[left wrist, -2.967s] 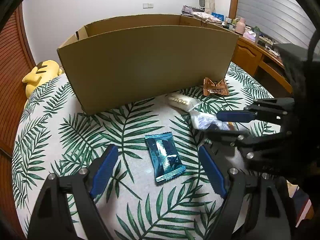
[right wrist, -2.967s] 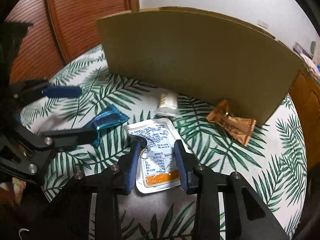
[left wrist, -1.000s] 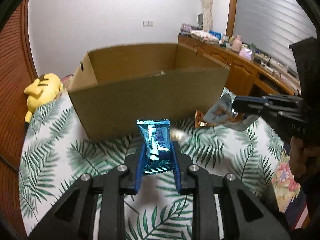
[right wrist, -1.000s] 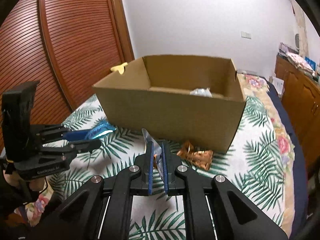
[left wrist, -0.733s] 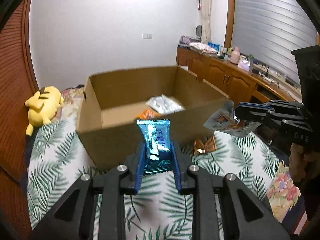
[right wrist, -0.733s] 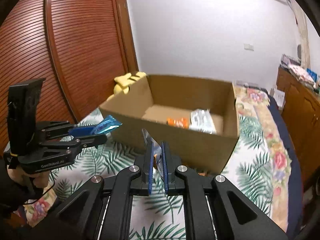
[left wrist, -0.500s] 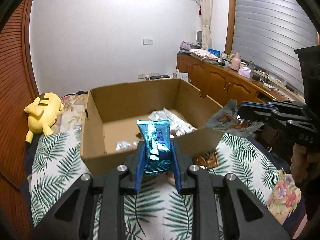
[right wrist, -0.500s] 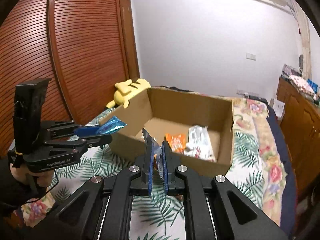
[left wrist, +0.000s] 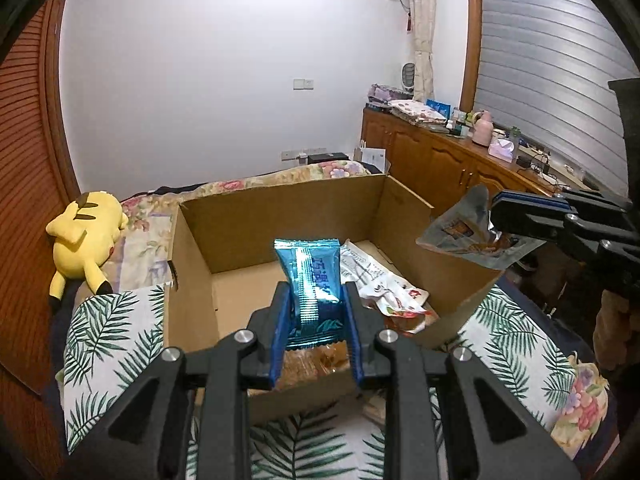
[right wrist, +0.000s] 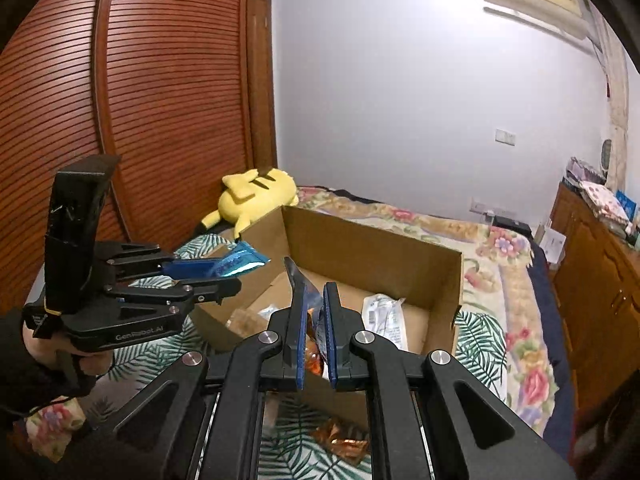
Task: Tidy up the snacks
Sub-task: 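Carry both packs over the box and release them inside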
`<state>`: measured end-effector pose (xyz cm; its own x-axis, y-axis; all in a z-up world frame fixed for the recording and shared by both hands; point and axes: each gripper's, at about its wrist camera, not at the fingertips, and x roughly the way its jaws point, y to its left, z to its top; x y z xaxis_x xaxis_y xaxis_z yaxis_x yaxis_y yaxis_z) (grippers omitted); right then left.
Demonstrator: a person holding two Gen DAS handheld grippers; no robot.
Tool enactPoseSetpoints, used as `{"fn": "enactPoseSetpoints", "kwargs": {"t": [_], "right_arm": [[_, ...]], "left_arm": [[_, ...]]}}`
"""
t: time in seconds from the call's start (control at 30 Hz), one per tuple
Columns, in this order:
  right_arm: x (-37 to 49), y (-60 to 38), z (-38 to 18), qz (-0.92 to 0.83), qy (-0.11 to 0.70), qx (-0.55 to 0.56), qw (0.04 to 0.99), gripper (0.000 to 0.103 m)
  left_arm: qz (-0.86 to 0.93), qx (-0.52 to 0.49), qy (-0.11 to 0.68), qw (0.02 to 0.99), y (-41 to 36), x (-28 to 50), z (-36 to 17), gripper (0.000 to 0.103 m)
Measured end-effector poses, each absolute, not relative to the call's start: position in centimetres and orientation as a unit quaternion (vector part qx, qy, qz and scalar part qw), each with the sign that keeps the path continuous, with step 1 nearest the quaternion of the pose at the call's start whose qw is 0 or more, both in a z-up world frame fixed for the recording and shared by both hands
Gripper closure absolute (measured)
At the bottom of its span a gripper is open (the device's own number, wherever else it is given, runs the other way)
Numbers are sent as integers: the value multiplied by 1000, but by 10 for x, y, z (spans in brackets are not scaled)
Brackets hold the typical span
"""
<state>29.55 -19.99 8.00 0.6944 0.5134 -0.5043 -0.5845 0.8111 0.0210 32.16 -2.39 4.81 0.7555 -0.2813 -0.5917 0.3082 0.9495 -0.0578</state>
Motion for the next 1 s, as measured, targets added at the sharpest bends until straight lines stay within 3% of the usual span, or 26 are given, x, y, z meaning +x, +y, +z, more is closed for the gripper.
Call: {"fn": "enactPoseSetpoints", "kwargs": {"t": [1.0], "right_arm": [[375, -145, 11, 295, 336, -123, 886, 98]], "left_arm": [[-150, 28, 395, 906, -25, 384, 5, 78]]}}
